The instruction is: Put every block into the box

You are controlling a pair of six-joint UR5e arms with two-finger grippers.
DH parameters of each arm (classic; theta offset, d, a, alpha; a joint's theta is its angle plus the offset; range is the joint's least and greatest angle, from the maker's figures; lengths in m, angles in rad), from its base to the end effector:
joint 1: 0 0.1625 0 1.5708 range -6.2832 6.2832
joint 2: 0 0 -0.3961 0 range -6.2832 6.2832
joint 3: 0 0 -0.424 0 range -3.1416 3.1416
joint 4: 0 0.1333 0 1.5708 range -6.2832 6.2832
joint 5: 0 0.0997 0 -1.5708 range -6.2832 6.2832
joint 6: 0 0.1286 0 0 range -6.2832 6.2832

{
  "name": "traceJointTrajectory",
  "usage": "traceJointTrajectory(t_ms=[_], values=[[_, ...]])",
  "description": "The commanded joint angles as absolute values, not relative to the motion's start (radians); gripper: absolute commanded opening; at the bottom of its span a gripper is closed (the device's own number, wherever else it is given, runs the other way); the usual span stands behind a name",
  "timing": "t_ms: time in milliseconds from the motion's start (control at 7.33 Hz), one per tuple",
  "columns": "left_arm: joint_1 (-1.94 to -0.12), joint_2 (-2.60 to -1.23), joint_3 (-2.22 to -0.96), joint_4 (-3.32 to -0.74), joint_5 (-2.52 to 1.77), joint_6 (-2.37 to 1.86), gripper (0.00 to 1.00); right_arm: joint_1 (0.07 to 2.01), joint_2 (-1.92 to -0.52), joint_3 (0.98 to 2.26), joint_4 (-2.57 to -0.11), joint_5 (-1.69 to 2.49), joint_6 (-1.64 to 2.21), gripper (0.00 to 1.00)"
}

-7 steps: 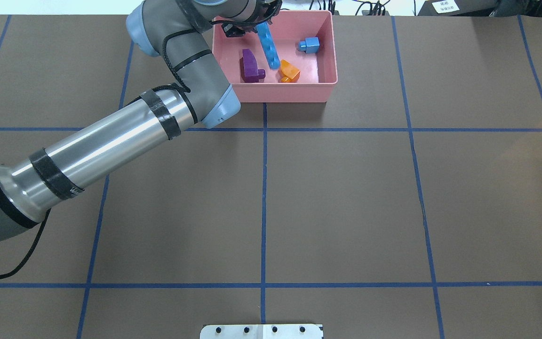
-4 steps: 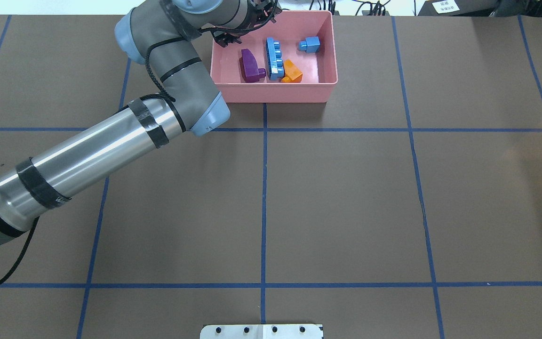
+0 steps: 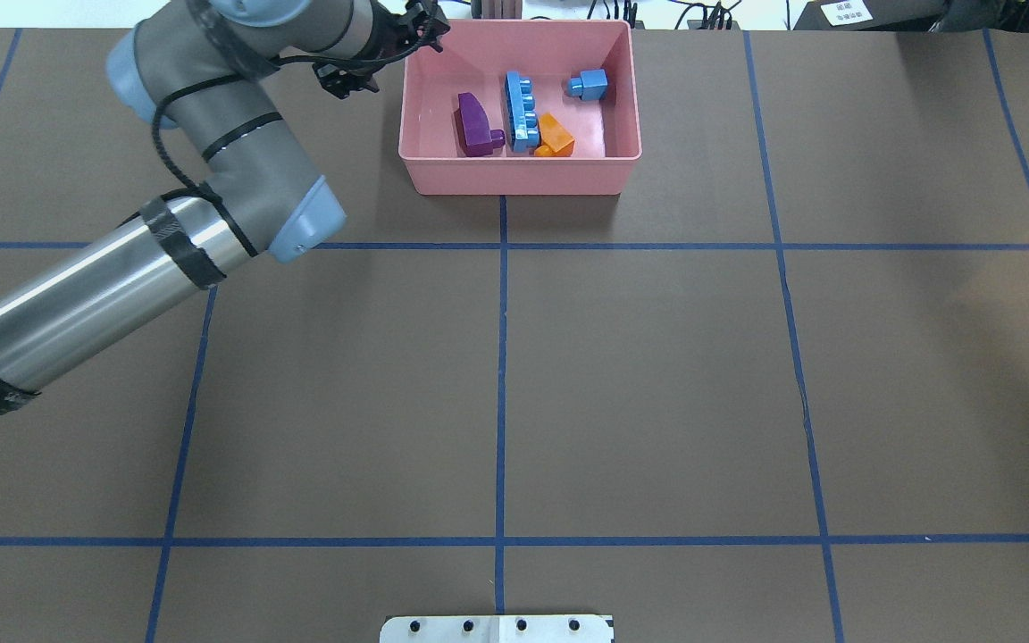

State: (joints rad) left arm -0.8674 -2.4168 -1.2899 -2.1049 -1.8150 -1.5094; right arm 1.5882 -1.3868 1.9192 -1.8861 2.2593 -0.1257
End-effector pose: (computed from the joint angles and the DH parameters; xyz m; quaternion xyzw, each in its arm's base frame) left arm 0.4467 -0.6847 0.1659 0.1394 0.5101 -0.2734 0.8035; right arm 0.0613 -0.5556 0.4122 0.1257 -0.3274 -0.0872 0.9324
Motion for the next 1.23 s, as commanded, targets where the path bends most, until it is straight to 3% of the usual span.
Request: traceJointTrajectory(t_ms=[0, 409, 818, 1091], values=[[-0.922, -2.204, -1.461, -2.082, -1.856, -1.362, 1.0, 1.421, -1.197, 1.895, -1.881, 2.26, 0.132, 0.0], [-0.986, -2.031, -1.581, -1.95, -1.853, -1.125, 1.0, 1.223, -0.952, 1.81, -1.827, 2.193, 0.43, 0.0], [-1.063, -1.89, -1.629, -1.948, -1.855, -0.925, 1.0, 1.044, -0.839, 1.57, -1.468, 2.074, 0.726, 0.0], [-1.1, -1.814, -1.64, -1.947, -1.855, -0.783, 1.0, 0.987, -0.734, 1.41, -1.372, 1.993, 0.773, 0.0]])
